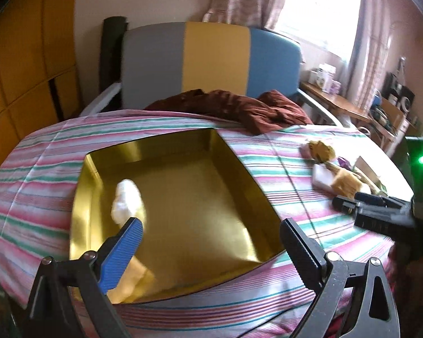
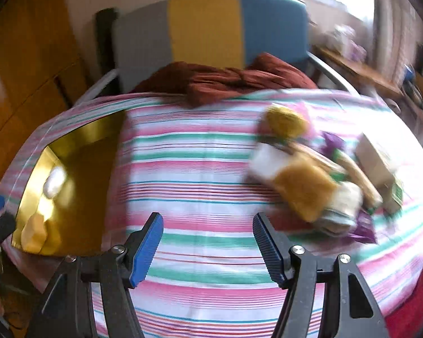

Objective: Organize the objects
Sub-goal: 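Grasp the white box with the right tool while the left tool grasps another yellow sponge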

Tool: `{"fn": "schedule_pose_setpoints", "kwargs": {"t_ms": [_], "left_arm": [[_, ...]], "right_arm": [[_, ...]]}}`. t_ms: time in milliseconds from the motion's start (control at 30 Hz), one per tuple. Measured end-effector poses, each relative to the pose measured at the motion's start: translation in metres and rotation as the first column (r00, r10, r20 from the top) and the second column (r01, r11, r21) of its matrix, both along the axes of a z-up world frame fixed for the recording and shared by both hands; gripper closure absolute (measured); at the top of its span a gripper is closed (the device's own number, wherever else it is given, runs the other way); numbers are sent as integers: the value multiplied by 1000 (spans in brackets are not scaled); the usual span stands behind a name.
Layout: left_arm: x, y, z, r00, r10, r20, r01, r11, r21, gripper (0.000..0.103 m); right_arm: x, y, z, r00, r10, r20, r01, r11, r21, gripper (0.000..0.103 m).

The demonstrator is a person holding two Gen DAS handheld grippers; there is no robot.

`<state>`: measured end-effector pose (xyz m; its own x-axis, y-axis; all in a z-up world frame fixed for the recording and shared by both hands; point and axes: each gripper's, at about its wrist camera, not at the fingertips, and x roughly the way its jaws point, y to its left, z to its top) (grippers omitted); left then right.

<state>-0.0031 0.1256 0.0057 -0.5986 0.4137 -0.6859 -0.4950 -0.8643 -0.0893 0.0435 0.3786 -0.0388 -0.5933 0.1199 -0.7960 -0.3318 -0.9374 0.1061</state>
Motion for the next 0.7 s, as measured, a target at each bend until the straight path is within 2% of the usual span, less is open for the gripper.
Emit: {"fn": "schedule_pose_setpoints", "kwargs": {"t_ms": [133,367,433,533,700], "left_arm": [[4,20,2,998,-62,1,62,998,-1,5],[3,60,5,988,-151,14,151,988,5,5],[1,71,5,986,-167,23,167,986,9,5],[-1,86,2,981,-191,38,191,982,11,5],[-6,113,-5,972,-226,61,226,974,-3,5]], "right_arm": [[12,61,3,993,-116,20,116,993,-10,36],[30,165,16,954,-296,40,291,951,107,35],[34,186,16,946,-321,42,313,940,136,35],[32,217,14,939,-339,55,327,931,161,29],[12,252,3,942,-320,105,298,937,184,23]]}}
